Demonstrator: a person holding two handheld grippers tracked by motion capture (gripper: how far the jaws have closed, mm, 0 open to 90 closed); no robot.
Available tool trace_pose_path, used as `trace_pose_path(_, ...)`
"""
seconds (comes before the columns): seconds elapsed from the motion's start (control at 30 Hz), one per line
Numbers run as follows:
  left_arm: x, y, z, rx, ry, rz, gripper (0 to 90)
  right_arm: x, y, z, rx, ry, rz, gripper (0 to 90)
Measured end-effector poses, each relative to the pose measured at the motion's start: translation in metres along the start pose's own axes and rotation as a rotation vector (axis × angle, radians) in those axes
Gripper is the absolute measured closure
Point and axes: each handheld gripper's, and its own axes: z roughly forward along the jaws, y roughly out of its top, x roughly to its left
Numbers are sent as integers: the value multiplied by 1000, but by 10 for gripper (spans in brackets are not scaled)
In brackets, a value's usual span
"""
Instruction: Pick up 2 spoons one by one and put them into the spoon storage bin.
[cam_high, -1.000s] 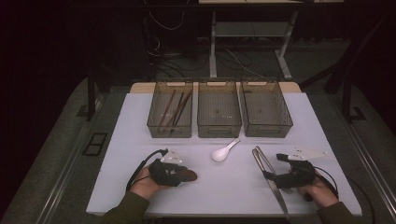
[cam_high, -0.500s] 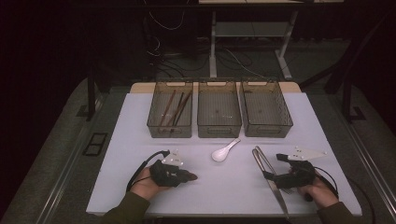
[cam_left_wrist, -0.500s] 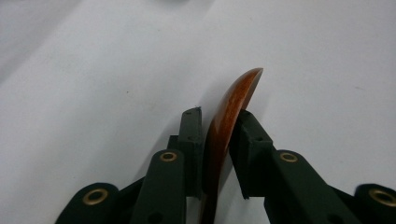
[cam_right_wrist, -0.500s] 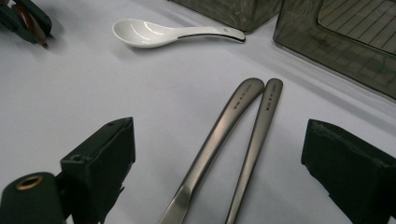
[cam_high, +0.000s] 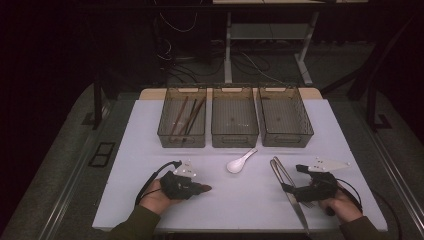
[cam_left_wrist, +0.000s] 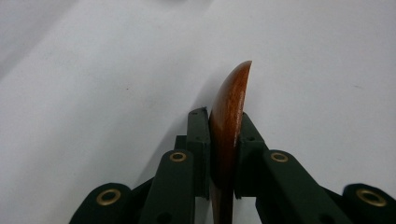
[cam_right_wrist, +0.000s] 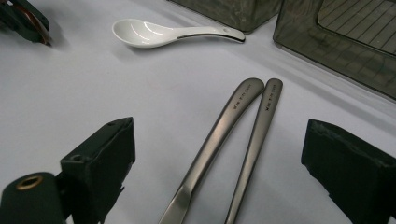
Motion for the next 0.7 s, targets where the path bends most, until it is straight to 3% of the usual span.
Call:
trace_pose_path(0.07, -1, 0, 0, -8, 4, -28, 792, 0, 0, 0, 0, 0, -1, 98)
trace_pose_path(0.13, 1, 1, -1, -14, 7, -20, 793, 0, 0, 0, 0, 0, 0, 98)
trace_pose_path(0.17, 0, 1, -2, -22, 6, -45, 793, 0, 0, 0, 0, 0, 0, 98)
trace_pose_path(0.2, 1, 2, -3, -24, 11, -37, 794, 0, 0, 0, 0, 0, 0, 98)
trace_pose_path(0.27, 1, 3, -4, -40, 14, -59, 794, 0, 0, 0, 0, 0, 0, 98)
trace_pose_path(0.7, 4, 14, -11, -90, 47, -98, 795, 1, 0, 1, 6, 0, -1, 98)
